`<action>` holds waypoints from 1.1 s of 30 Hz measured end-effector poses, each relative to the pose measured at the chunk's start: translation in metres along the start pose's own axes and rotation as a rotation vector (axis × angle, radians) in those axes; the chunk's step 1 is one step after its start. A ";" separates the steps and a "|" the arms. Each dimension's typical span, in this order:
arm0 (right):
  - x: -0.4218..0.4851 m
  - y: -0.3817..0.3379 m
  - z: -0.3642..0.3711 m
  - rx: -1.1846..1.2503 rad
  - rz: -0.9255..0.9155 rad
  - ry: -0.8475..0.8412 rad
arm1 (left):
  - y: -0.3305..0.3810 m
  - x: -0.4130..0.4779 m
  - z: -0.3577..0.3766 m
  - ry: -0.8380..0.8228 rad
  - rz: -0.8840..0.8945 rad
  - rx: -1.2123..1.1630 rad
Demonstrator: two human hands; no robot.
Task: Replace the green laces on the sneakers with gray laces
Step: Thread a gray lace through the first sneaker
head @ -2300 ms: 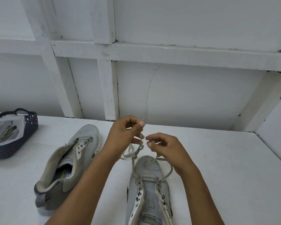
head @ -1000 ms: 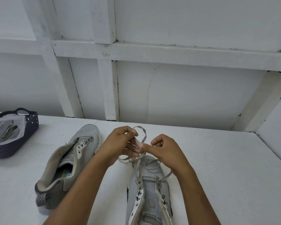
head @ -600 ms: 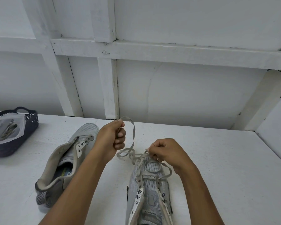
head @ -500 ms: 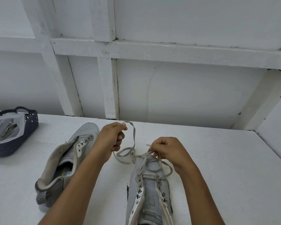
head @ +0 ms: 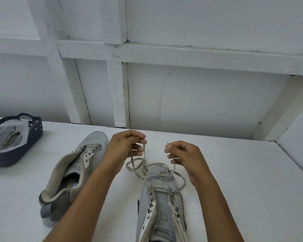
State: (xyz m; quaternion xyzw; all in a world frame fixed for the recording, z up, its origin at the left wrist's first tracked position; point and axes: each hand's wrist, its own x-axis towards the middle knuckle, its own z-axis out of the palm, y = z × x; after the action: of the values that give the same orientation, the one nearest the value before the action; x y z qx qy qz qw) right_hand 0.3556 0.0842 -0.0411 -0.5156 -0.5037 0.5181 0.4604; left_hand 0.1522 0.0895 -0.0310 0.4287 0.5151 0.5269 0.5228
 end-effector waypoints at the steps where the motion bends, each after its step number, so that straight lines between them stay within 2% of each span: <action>1: -0.001 -0.001 0.000 -0.023 -0.018 -0.021 | 0.003 0.000 0.001 -0.023 -0.006 -0.118; 4: -0.004 -0.003 0.002 -0.097 -0.068 -0.116 | 0.008 0.001 0.004 -0.098 -0.019 -0.406; 8: -0.010 -0.004 0.006 -0.142 -0.123 -0.269 | 0.012 0.002 0.011 -0.093 0.023 -0.556; 12: -0.007 0.000 0.014 -0.309 -0.170 -0.222 | 0.015 -0.002 0.018 -0.096 0.023 -0.597; 17: -0.005 0.005 0.021 -0.378 -0.187 -0.213 | 0.016 -0.008 0.027 -0.120 0.017 -0.630; 24: -0.004 -0.001 0.009 -0.221 -0.183 -0.146 | 0.014 -0.004 0.017 0.016 0.038 -0.417; 28: -0.003 0.005 0.015 -0.285 -0.163 -0.178 | 0.016 -0.005 0.017 -0.016 0.033 -0.410; 33: -0.004 0.010 0.030 -0.371 -0.191 -0.189 | 0.017 -0.011 0.029 -0.096 0.032 -0.514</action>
State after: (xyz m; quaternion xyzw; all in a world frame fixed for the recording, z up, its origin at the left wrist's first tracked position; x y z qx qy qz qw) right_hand 0.3258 0.0780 -0.0519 -0.4908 -0.6777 0.4165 0.3554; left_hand 0.1803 0.0831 -0.0103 0.3144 0.3323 0.6276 0.6299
